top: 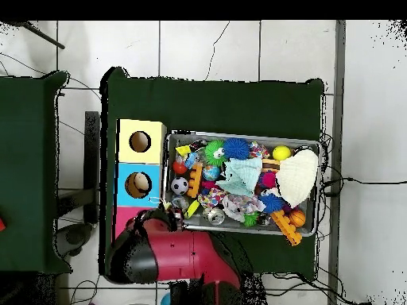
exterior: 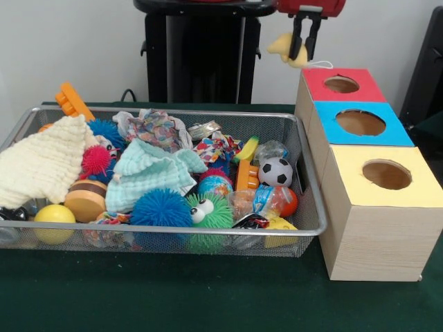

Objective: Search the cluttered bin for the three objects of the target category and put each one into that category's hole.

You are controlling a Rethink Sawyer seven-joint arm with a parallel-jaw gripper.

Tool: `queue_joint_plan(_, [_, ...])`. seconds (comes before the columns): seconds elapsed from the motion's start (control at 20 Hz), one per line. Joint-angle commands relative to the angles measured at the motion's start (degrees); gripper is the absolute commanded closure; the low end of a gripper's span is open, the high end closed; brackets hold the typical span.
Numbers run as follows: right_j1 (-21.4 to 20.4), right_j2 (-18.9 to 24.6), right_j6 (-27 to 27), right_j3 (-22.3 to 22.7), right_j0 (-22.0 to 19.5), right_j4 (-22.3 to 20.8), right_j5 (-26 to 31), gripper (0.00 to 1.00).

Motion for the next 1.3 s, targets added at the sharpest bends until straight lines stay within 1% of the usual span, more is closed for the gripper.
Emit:
queue_joint_plan(0.05, [2.78, -1.81, 16.52, 4.98, 1.95, 3.68, -4.5, 1.0])
queue_joint_plan(0.3, [2.83, -1.31, 17.23, 8.62, 2.43, 5.15, -8.41, 1.0])
queue_joint_plan(0.55, [3.13, -2.29, 17.73, 10.43, 3.96, 5.6, -11.26, 1.0])
queue_joint_plan(0.9, [2.4, -3.66, 16.6, 11.6, 5.63, 6.6, -11.39, 1.0])
queue_joint_plan(1.1, [2.18, -5.23, 17.67, 11.67, 8.35, 8.0, -10.71, 1.0])
queue_joint_plan(1.3, [3.13, -6.92, 18.55, 11.01, 11.23, 9.65, -10.73, 1.0])
